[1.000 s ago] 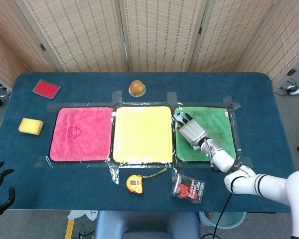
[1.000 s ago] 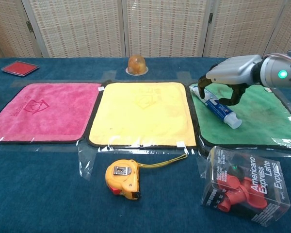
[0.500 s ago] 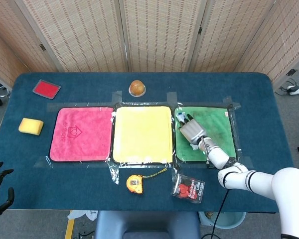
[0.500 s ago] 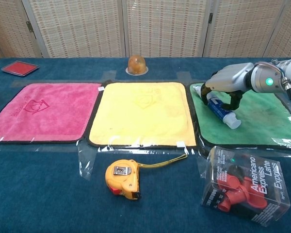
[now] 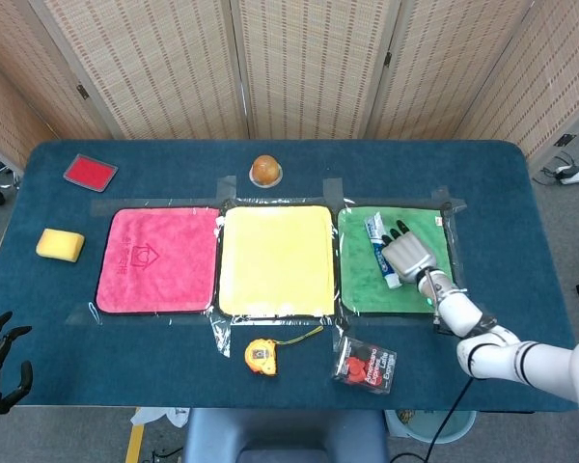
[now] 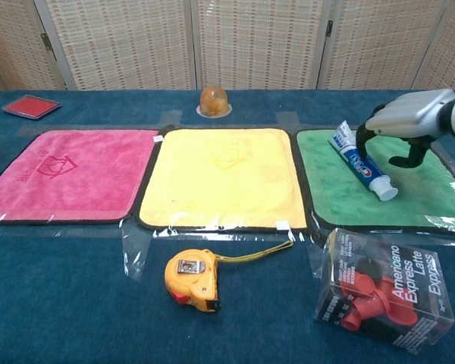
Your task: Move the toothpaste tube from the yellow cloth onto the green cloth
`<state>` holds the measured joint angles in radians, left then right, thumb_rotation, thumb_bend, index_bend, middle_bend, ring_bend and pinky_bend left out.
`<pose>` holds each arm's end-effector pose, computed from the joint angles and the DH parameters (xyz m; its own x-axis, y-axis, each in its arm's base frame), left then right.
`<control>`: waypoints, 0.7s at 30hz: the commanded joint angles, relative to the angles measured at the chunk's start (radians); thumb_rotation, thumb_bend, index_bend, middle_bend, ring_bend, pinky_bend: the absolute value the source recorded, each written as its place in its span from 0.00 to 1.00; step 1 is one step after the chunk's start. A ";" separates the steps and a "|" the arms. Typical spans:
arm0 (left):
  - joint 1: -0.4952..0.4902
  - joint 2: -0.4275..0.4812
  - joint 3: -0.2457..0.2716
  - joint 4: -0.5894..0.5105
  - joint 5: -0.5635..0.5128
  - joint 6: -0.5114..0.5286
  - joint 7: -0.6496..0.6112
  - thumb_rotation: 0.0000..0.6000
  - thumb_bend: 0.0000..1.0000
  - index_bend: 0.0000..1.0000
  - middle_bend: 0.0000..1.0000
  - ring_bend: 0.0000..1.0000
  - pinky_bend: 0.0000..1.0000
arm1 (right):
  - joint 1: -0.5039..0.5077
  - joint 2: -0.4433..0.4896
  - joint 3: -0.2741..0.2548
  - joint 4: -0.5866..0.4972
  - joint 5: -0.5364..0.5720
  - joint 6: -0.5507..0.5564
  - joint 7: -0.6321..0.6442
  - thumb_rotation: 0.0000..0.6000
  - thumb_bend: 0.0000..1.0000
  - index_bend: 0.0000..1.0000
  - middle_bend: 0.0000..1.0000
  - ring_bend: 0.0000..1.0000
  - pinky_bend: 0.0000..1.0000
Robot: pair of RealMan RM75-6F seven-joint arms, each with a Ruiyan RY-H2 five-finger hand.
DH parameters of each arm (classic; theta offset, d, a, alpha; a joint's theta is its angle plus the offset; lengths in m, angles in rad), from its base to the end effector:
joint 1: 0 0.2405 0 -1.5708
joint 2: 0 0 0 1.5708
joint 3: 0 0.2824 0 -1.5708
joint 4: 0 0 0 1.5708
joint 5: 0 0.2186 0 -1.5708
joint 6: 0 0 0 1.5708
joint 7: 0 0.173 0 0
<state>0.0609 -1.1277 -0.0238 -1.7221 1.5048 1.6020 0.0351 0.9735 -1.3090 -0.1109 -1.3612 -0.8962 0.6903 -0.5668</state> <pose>-0.3358 0.1574 0.1644 0.3250 -0.0327 0.9451 0.9399 0.1217 -0.3190 -0.2384 -0.4376 0.0240 0.8706 -0.3133 0.3794 -0.4888 -0.4622 0.7399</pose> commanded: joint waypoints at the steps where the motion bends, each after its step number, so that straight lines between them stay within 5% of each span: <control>1: -0.004 -0.002 -0.001 -0.001 0.004 -0.003 0.003 1.00 0.59 0.27 0.12 0.08 0.00 | -0.040 0.046 -0.010 -0.033 -0.037 0.034 0.037 1.00 0.55 0.28 0.19 0.12 0.00; 9: -0.018 -0.001 -0.009 -0.015 0.012 -0.008 0.018 1.00 0.59 0.27 0.12 0.08 0.00 | -0.136 0.157 0.014 -0.133 -0.161 0.158 0.164 1.00 0.55 0.28 0.19 0.12 0.00; 21: -0.056 -0.011 -0.030 -0.037 0.012 -0.036 0.054 1.00 0.59 0.27 0.12 0.08 0.00 | -0.405 0.362 0.010 -0.338 -0.390 0.527 0.391 1.00 0.55 0.26 0.18 0.14 0.00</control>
<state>0.0057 -1.1382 -0.0528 -1.7583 1.5160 1.5672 0.0882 0.6345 -0.9927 -0.0953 -1.6557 -1.2339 1.1444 -0.2292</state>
